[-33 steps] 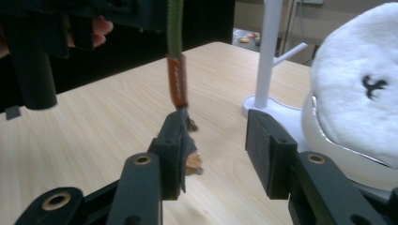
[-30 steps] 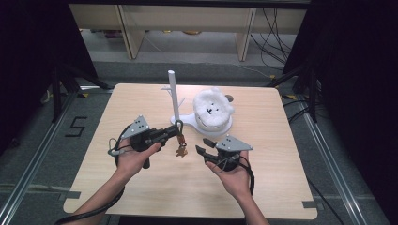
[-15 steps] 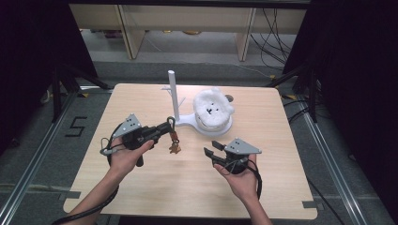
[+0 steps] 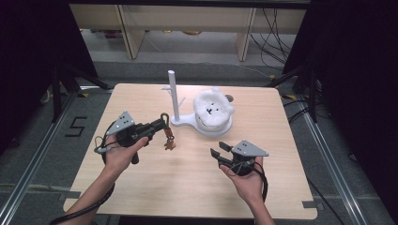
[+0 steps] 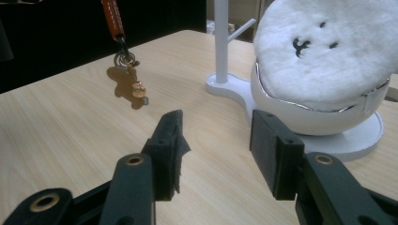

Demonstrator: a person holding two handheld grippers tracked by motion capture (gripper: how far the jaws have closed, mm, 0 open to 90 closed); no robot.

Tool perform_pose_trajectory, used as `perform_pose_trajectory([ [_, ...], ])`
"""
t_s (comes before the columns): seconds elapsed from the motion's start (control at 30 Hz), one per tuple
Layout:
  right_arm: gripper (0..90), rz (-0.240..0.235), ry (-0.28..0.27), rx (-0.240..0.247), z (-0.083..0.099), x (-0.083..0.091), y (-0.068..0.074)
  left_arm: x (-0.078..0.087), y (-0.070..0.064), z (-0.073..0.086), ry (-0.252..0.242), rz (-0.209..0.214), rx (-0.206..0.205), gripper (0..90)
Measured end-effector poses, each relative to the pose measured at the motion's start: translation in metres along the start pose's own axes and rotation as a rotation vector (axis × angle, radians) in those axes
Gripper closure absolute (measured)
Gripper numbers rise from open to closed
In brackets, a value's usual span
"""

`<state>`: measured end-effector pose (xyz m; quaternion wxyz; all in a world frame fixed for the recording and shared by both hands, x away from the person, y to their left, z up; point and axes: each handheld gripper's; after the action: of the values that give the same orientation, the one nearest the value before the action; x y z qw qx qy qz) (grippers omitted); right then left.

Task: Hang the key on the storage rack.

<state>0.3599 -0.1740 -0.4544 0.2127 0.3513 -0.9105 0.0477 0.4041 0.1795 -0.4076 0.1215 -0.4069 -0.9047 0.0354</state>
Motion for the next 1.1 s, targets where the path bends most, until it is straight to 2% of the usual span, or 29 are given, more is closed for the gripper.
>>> perform_pose_trajectory([
  [0.03,55.0,-0.005,-0.016,-0.003,0.001,-0.001,0.000,0.000,0.001,-0.001,-0.002,0.000,0.000,84.3],
  [0.07,54.8,0.002,-0.002,0.007,0.001,0.001,-0.001,0.000,0.001,-0.001,-0.002,0.000,0.000,84.3],
  [0.17,54.7,0.007,-0.011,-0.026,0.004,0.002,-0.001,0.001,0.004,-0.003,-0.007,-0.010,0.001,84.3],
  [0.23,54.6,0.010,-0.005,-0.002,0.005,0.004,-0.004,0.002,0.006,-0.003,-0.008,-0.016,-0.001,84.3],
  [0.33,54.6,0.007,-0.022,-0.011,0.007,0.004,-0.005,0.002,0.010,-0.004,-0.014,-0.028,0.005,84.3],
  [0.37,54.6,0.022,-0.009,-0.013,0.008,0.006,-0.007,0.002,0.011,-0.005,-0.015,-0.031,0.003,84.3],
  [0.4,54.5,0.023,-0.019,-0.034,0.009,0.006,-0.006,0.002,0.012,-0.005,-0.015,-0.035,0.005,84.3],
  [0.43,54.5,0.028,-0.001,-0.039,0.009,0.009,-0.006,0.002,0.013,-0.005,-0.016,-0.037,0.004,84.3],
  [0.53,54.1,0.023,-0.017,-0.013,0.011,0.008,-0.009,0.002,0.015,-0.005,-0.017,-0.044,0.006,84.3],
  [0.57,53.3,0.042,-0.021,-0.029,0.012,0.010,-0.010,0.002,0.017,-0.005,-0.013,-0.048,0.002,84.3],
  [0.6,53.0,0.044,-0.018,-0.028,0.013,0.011,-0.011,0.002,0.018,-0.005,-0.011,-0.051,-0.001,84.3],
  [0.63,52.8,0.042,-0.016,-0.050,0.013,0.012,-0.010,0.001,0.019,-0.005,-0.011,-0.053,0.000,84.3],
  [0.67,52.7,0.043,-0.028,-0.036,0.014,0.011,-0.012,0.001,0.020,-0.005,-0.012,-0.055,-0.001,84.3],
  [0.7,52.7,0.048,-0.022,-0.062,0.015,0.013,-0.011,0.001,0.020,-0.006,-0.012,-0.059,-0.003,84.3],
  [0.73,52.5,0.050,-0.029,-0.035,0.015,0.013,-0.014,0.001,0.022,-0.006,-0.008,-0.062,-0.008,84.3],
  [0.77,52.3,0.052,-0.032,-0.056,0.016,0.013,-0.013,0.001,0.022,-0.006,-0.010,-0.065,-0.007,84.3],
  [0.83,52.3,0.055,-0.022,-0.051,0.018,0.015,-0.015,0.000,0.024,-0.006,-0.008,-0.070,-0.011,84.3],
  [0.87,52.2,0.044,-0.015,-0.096,0.019,0.016,-0.012,0.000,0.025,-0.006,-0.008,-0.071,-0.009,84.3],
  [0.9,52.2,0.051,-0.022,-0.068,0.020,0.016,-0.015,0.000,0.026,-0.007,-0.008,-0.074,-0.009,84.3],
  [0.93,52.2,0.047,-0.015,-0.092,0.021,0.017,-0.015,0.000,0.027,-0.007,-0.008,-0.074,-0.009,84.3],
  [0.97,52.0,0.050,-0.011,-0.081,0.022,0.017,-0.016,0.000,0.028,-0.007,-0.005,-0.077,-0.013,84.3],
  [1.07,51.6,0.047,-0.016,-0.095,0.025,0.017,-0.017,-0.001,0.029,-0.008,-0.008,-0.078,-0.012,84.3],
  [1.1,51.3,0.060,-0.008,-0.095,0.025,0.018,-0.017,-0.002,0.031,-0.009,-0.009,-0.081,-0.012,84.3],
])
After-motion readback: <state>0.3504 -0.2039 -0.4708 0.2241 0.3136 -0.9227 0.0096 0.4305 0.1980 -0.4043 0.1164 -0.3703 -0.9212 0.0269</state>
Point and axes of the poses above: each handheld gripper's, and its own axes: x roughly backward along the jaws, z roughly out of its underside, y roughly to its left, and after that the axes turned 4 degrees about y, right-handed
